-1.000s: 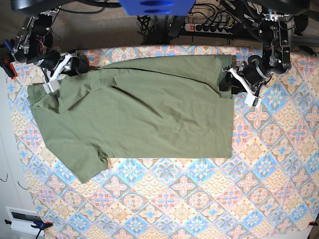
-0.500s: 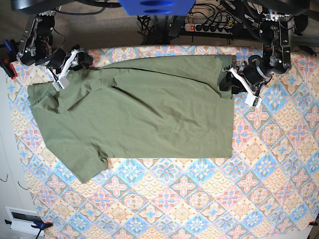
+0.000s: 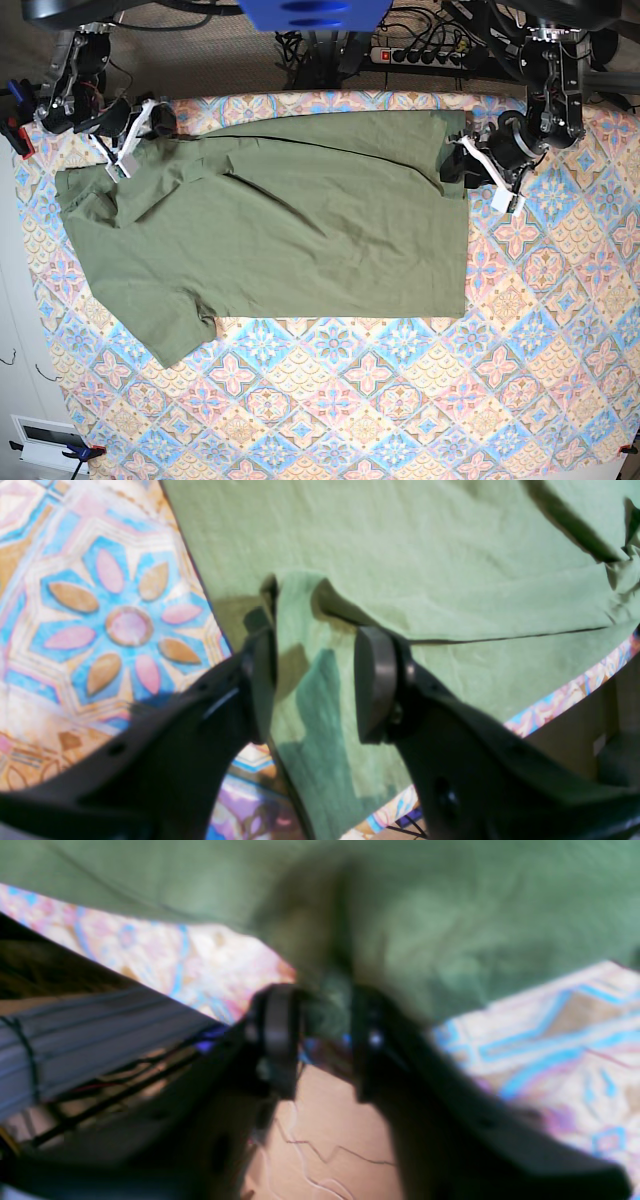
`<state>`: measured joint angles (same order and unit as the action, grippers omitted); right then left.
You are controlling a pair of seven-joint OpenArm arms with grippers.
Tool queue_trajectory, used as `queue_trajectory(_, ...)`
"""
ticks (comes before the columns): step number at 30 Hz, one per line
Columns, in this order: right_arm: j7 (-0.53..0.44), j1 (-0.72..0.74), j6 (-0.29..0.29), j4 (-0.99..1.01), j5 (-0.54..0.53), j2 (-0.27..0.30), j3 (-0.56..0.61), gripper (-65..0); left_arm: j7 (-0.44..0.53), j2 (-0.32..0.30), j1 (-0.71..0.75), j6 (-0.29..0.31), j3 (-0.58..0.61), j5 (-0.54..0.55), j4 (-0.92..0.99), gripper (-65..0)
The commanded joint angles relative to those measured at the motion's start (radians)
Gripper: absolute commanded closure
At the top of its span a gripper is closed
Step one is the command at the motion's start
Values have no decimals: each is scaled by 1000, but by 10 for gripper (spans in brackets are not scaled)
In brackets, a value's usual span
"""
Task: Layout the t-shirt on the table in an organized manner, then fold the t-shirt properly
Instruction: 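Pull the grasped shoulder corner outward with the right gripper to smooth it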
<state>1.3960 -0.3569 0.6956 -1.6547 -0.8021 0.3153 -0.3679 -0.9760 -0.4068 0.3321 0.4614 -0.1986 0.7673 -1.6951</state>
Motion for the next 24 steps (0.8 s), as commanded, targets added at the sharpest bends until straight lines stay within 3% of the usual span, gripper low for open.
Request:
queue_trajectory(1, 0, 3, 3, -12, 17, 14, -10, -123, 19, -11, -8, 7, -8, 21, -16, -257)
queue_trajectory(5, 0, 3, 3, -12, 19, 12, -46, -55, 19, -11, -8, 7, -8, 21, -16, -257)
queue_trajectory(8, 0, 2, 3, -12, 8, 11, -136, -52, 19, -11, -8, 7, -9, 21, -16, -257)
queue_trajectory(16, 0, 2, 3, -20, -245, 11, -366, -51, 19, -11, -8, 7, -9, 21, -16, -257)
queue_trajectory(24, 0, 95, 3, -25, -379, 8, -391, -51, 19, -10, -9, 7, -5, 21, -16, -257)
